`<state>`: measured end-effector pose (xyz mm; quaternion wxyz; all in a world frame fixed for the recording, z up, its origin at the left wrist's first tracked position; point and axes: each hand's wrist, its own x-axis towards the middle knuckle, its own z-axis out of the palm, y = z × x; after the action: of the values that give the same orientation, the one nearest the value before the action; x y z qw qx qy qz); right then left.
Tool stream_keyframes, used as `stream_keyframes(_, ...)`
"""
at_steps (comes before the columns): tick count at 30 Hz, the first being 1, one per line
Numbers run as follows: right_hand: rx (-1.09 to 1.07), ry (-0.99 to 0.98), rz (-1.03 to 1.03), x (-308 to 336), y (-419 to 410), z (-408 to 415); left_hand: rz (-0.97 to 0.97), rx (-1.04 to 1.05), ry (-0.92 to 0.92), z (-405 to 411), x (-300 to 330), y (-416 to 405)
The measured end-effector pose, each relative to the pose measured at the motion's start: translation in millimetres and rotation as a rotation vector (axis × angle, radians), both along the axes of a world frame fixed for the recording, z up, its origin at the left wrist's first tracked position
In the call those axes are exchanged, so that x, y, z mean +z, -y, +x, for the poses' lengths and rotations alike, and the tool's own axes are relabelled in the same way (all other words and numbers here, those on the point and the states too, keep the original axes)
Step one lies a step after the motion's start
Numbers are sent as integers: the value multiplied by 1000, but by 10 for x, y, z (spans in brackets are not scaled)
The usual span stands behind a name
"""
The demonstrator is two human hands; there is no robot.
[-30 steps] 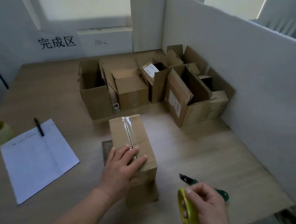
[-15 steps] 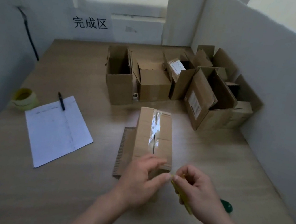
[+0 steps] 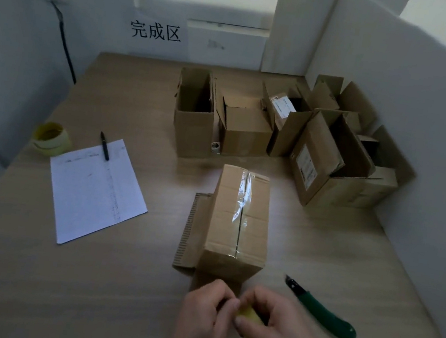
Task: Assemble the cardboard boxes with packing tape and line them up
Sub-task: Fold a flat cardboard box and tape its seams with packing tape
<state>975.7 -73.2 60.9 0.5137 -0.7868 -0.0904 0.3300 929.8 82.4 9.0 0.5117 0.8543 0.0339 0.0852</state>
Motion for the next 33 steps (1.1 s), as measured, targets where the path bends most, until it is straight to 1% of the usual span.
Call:
stream_keyframes(2, 6, -52, 45, -6, 16, -14, -2, 37, -17, 16, -6, -24)
stream_keyframes(4, -53, -125, 159, -22, 63, -57, -5, 56, -19, 43, 19, -60)
stream_keyframes(5, -77, -127, 228, -4, 96, -81, -8, 72, -22, 60, 47, -78)
stream_keyframes(7, -91, -67, 309, 62, 165, -106, -3, 127, -31, 93, 99, -128)
stream_keyframes(8, -91, -9, 293, 78, 214, -90, 1, 156, -37, 105, 129, -159)
stream_keyframes(9, -89, 105, 189, 78, 278, -53, 5, 188, -39, 123, 157, -192)
stream_keyframes(11, -60, 431, -226, -7, 443, 69, 0, 276, -43, 173, 181, -268)
stream_keyframes(12, -56, 545, -412, -39, 489, 141, -8, 313, -40, 208, 182, -303)
stream_keyframes(13, -82, 587, -493, -69, 509, 214, -4, 331, -36, 250, 167, -332)
stream_keyframes(15, -124, 641, -534, -179, 494, 360, 25, 342, -49, 325, 99, -364)
stream_keyframes(17, -122, 695, -629, -237, 416, 472, 35, 347, -71, 393, 13, -385)
stream_keyframes(21, -79, 661, -737, -372, 380, 615, 56, 334, -93, 485, -100, -391)
stream_keyframes(30, -42, 644, -750, -497, 327, 692, 156, 328, -119, 563, -210, -405)
stream_keyframes(33, 34, 719, -705, -557, 299, 689, 155, 356, -169, 554, -267, -465)
